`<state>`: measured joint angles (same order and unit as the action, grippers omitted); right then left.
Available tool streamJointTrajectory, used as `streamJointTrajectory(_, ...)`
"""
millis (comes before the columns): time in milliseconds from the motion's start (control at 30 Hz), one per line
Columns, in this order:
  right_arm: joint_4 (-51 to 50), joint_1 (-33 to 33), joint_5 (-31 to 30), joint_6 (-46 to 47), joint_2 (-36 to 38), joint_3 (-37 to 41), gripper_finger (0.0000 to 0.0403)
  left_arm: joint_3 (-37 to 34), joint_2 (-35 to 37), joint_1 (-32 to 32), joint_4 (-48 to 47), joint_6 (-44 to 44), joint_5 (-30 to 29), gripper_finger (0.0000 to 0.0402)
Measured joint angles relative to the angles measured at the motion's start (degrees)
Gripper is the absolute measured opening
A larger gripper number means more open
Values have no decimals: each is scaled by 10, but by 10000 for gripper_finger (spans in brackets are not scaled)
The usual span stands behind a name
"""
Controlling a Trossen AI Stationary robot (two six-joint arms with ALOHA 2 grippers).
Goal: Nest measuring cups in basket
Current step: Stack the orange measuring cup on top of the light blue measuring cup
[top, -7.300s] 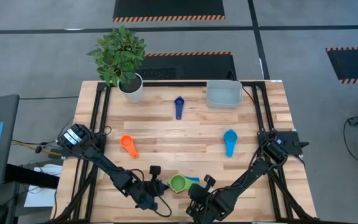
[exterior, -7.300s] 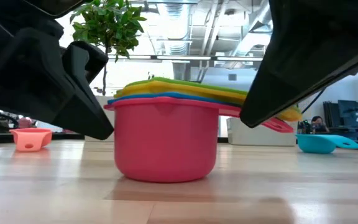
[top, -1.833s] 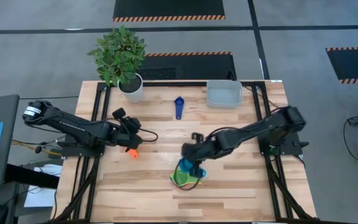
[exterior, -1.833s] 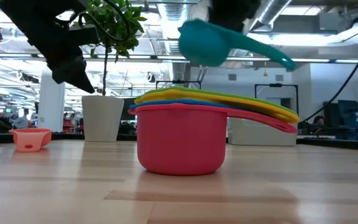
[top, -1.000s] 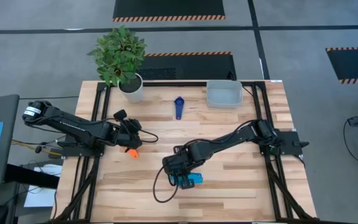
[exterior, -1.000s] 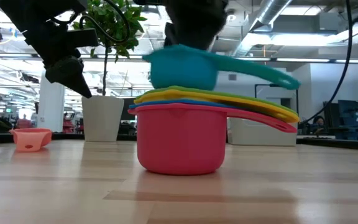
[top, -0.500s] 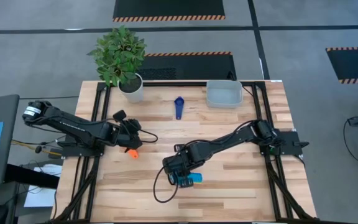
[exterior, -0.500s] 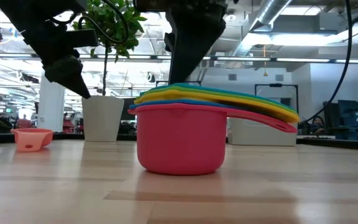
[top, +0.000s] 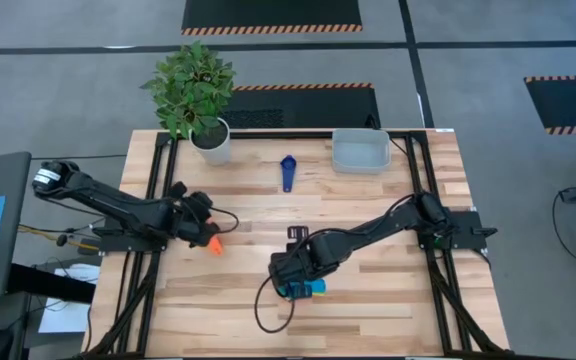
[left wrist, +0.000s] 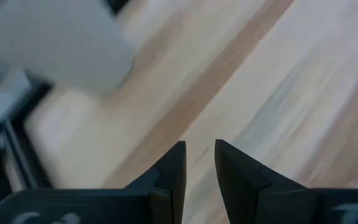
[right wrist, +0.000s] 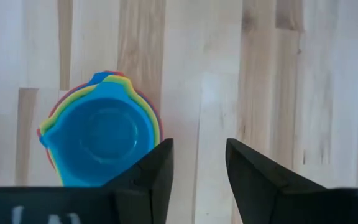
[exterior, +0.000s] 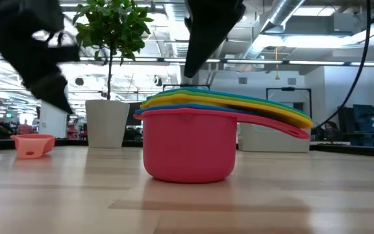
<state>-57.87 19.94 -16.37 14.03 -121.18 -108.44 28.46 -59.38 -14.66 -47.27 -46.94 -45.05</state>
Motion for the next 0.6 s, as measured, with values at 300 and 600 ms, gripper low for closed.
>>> streamJointTrajectory(300,0,1,-5,28,1,0,155,-55,82,53,40,-11,129,75)
streamJointTrajectory(600,-1,10,-5,40,1,0,154,-90,42,77,36,-54,175,75)
